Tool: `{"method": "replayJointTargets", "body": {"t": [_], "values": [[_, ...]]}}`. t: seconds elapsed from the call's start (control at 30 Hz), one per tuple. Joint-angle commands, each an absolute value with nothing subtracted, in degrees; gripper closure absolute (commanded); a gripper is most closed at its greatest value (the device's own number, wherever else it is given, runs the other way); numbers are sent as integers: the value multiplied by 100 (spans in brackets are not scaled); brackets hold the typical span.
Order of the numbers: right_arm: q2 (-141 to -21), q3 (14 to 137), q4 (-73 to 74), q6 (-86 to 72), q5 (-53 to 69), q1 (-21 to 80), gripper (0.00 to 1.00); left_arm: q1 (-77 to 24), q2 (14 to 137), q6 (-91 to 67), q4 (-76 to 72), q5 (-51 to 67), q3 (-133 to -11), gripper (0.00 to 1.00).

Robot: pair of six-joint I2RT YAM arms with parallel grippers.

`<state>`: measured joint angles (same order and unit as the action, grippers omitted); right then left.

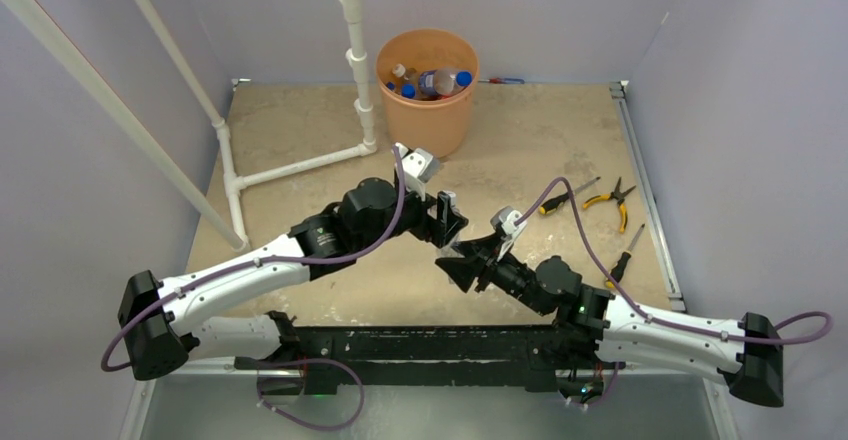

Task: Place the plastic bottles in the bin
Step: Pick up the plastic bottle at the center of the board.

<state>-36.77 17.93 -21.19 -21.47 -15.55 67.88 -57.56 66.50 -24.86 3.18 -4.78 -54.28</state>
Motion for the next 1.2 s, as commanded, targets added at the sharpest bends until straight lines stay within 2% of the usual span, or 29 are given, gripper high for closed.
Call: {"method": "replayJointTargets", "body": {"t": [0.0,0.37,0.6,0.93,1.03,1.17], "values": [[-3688,1866,-2164,-2064,-1686,6820,75,-5731,6544,-2442,239,-722,-5810,24],[-3851,1973,-2054,-2116,-1669,6820,76,-5731,6595,-2176,469,-1071,-6283,18],[-3725,2027,-1921,-2095,-1732,6821,77,-5730,6860,-2136,611,-919,-6279,27],[-3730,2039,-1927,-2109,-1751,6820,79,-5730,6987,-2066,634,-748,-6359,57],[-3704,2023,-1908,-2126,-1786,6821,79,-5730,6994,-2089,642,-734,-6306,57],[-3688,2029,-1890,-2112,-1827,6820,80,-5733,7022,-2118,692,-737,-6269,50]]}}
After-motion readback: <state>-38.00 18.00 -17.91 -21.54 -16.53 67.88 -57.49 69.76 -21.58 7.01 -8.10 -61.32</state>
